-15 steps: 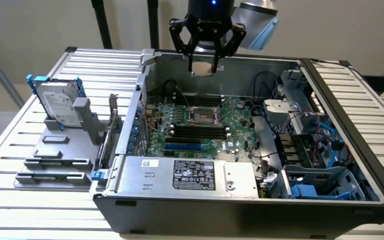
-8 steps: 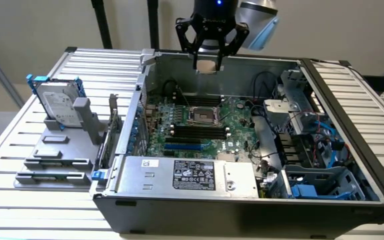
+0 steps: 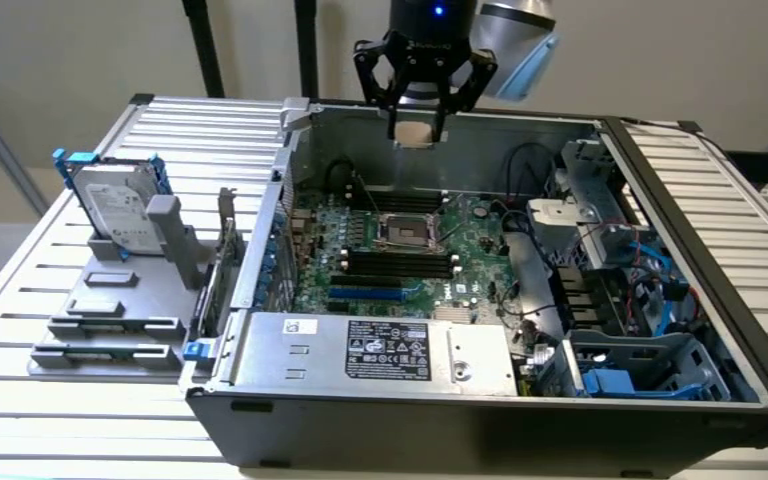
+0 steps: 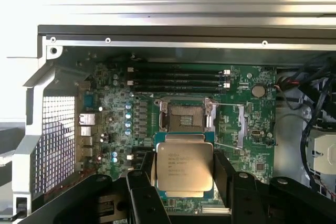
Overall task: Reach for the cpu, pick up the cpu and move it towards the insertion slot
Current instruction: 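Pick up the cpu and move it towards the insertion slot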
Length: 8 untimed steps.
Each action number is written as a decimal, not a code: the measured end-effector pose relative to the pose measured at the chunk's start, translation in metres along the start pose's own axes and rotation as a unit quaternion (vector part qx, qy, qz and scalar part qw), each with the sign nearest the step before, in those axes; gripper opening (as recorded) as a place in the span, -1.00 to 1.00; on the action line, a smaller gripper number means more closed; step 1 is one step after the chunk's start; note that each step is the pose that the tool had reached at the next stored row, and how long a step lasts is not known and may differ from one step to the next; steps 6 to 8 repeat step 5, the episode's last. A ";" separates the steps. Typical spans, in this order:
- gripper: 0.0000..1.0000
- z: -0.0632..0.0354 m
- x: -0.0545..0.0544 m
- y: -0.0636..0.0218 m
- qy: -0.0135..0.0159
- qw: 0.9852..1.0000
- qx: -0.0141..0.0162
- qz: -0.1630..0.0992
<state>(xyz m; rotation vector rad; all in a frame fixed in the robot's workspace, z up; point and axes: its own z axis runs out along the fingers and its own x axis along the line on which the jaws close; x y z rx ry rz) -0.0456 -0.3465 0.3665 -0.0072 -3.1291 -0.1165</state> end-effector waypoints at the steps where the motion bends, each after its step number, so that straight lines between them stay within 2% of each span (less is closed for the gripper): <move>1: 0.08 0.0000 0.000 0.0000 0.000 1.000 0.000 0.000; 8: 0.08 0.0000 0.000 0.0000 0.000 1.000 0.000 0.000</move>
